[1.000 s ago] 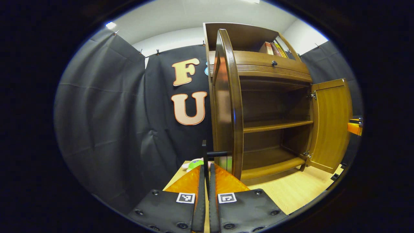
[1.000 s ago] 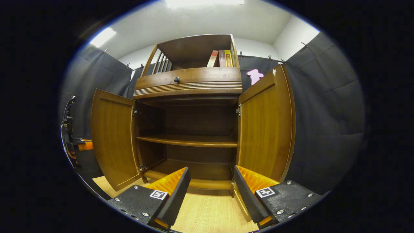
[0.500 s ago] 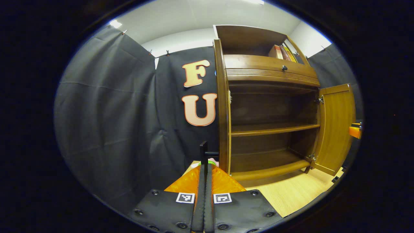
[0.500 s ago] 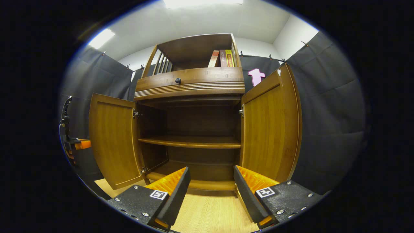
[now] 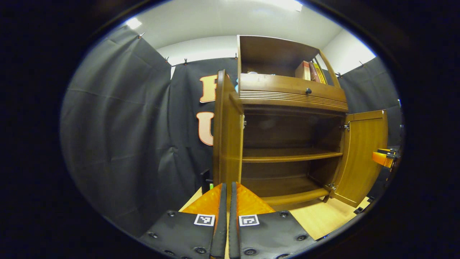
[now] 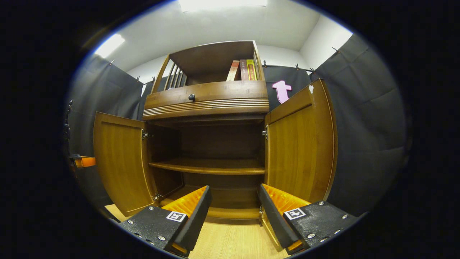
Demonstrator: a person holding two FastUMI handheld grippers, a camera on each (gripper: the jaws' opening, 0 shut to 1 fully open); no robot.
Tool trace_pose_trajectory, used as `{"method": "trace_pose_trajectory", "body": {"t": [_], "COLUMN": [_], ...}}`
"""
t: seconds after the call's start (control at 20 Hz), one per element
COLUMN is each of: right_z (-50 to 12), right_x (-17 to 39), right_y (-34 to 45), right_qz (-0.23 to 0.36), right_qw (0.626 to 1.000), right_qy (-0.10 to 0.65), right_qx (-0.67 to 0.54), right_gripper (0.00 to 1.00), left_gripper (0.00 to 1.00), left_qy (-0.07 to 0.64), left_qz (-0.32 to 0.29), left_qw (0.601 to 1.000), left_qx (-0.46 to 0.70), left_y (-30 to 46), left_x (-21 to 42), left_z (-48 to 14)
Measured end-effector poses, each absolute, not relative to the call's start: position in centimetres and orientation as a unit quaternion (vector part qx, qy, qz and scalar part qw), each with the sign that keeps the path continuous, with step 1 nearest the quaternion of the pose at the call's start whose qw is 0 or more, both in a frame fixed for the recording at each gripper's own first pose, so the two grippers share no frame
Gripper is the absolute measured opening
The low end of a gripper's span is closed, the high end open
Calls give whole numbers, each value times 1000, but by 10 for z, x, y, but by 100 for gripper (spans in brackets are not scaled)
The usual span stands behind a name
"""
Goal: Open the right door of the double-door shoe cabinet with the right hand, and open the left door with the left hand.
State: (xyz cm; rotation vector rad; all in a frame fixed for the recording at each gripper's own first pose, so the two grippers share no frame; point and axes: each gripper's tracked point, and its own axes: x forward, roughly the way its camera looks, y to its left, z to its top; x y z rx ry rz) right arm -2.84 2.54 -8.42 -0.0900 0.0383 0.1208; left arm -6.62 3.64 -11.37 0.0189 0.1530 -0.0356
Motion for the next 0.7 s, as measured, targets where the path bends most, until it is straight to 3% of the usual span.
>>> {"method": "trace_pose_trajectory", "body": {"t": [0.05, 0.1, 0.35, 0.5, 0.6, 0.65, 0.7], "right_z": [-82, -79, -71, -68, -66, -65, -64], "right_x": [-27, -26, -27, -29, -29, -29, -30], "right_y": [24, 22, 16, 7, 1, -3, -5], "right_qz": [59, 58, 57, 53, 49, 47, 45], "right_qw": [997, 997, 997, 997, 997, 997, 998], "right_qy": [18, 17, 17, 18, 19, 19, 19], "right_qx": [-44, -44, -43, -51, -50, -49, -50], "right_gripper": [94, 84, 84, 84, 84, 84, 84], "left_gripper": [14, 20, 50, 62, 64, 72, 72], "left_qy": [73, 72, 51, 48, 49, 49, 50], "left_qz": [-22, -25, -45, -65, -77, -85, -88], "left_qw": [997, 997, 998, 997, 996, 995, 995], "left_qx": [11, 10, 10, 9, 3, -2, -4], "left_y": [28, 19, -24, -52, -66, -76, -81], "left_x": [-67, -67, -59, -52, -47, -45, -43], "left_z": [-108, -104, -78, -72, -69, -68, -69]}}
